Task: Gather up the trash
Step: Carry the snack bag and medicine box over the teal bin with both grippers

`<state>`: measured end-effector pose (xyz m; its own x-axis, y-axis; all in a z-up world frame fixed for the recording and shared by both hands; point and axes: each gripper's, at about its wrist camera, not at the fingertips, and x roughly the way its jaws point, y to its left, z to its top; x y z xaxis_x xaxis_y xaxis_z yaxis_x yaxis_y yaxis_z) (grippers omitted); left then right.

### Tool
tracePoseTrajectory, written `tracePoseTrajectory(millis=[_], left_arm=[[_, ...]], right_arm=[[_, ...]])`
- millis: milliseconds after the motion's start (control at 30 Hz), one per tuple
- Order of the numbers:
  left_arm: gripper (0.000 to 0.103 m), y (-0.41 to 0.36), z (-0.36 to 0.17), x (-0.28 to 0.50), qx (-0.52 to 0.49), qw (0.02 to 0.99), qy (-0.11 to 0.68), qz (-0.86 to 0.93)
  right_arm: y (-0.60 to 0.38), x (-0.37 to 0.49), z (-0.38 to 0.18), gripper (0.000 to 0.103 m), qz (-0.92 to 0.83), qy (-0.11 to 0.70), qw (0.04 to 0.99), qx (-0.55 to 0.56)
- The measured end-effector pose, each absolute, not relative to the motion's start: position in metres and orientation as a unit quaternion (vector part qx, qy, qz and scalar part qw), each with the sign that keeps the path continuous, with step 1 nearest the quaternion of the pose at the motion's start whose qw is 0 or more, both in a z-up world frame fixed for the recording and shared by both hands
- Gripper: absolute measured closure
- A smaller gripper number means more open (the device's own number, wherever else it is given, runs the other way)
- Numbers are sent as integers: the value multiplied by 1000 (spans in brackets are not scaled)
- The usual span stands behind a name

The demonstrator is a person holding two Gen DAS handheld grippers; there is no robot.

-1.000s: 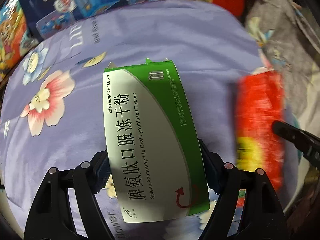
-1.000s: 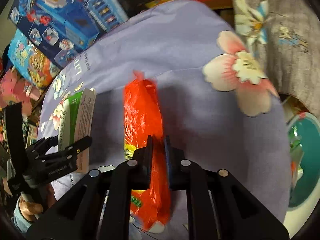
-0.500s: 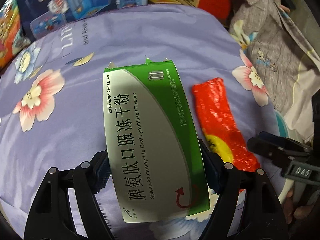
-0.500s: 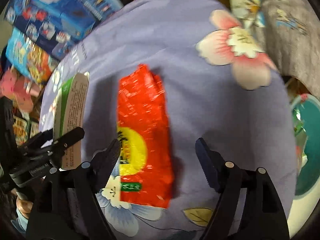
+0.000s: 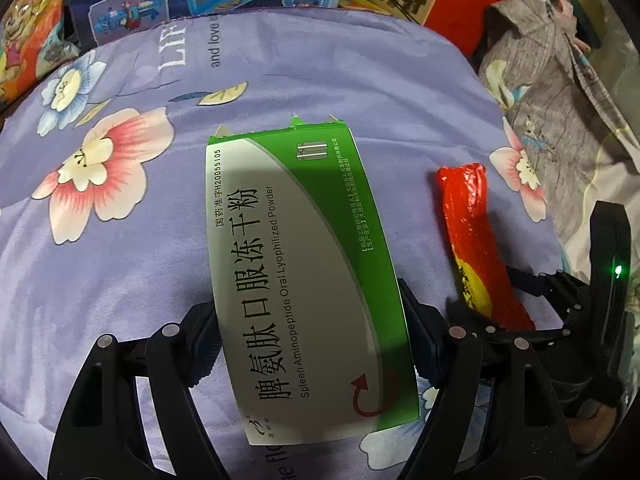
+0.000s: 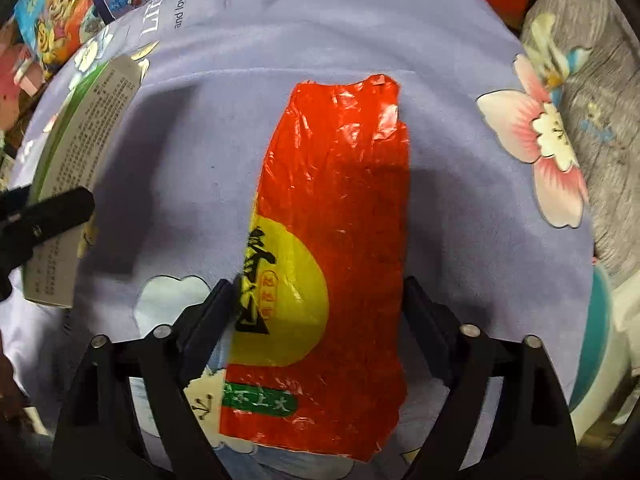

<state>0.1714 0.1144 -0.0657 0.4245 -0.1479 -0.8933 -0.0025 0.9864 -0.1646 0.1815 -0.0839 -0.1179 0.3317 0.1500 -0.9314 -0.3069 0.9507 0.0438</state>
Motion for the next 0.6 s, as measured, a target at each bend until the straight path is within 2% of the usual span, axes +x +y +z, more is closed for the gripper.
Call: tracePoseTrajectory(millis=[67, 100, 200, 600], left_arm=[[26, 110, -66, 171, -68, 842, 533, -50], [26, 107, -65, 171, -66, 842, 533, -55], [26, 94, -64, 172, -60, 843, 531, -68], [26, 1, -42, 173, 8, 847, 513, -139]], right_arm=[[-95, 182, -112, 74, 146, 564, 811, -44], [-100, 181, -110, 86, 144, 563, 813, -41], [-116, 178, -101, 90, 144, 560, 816, -16], [-219, 170, -51, 90, 100, 502, 854, 96]])
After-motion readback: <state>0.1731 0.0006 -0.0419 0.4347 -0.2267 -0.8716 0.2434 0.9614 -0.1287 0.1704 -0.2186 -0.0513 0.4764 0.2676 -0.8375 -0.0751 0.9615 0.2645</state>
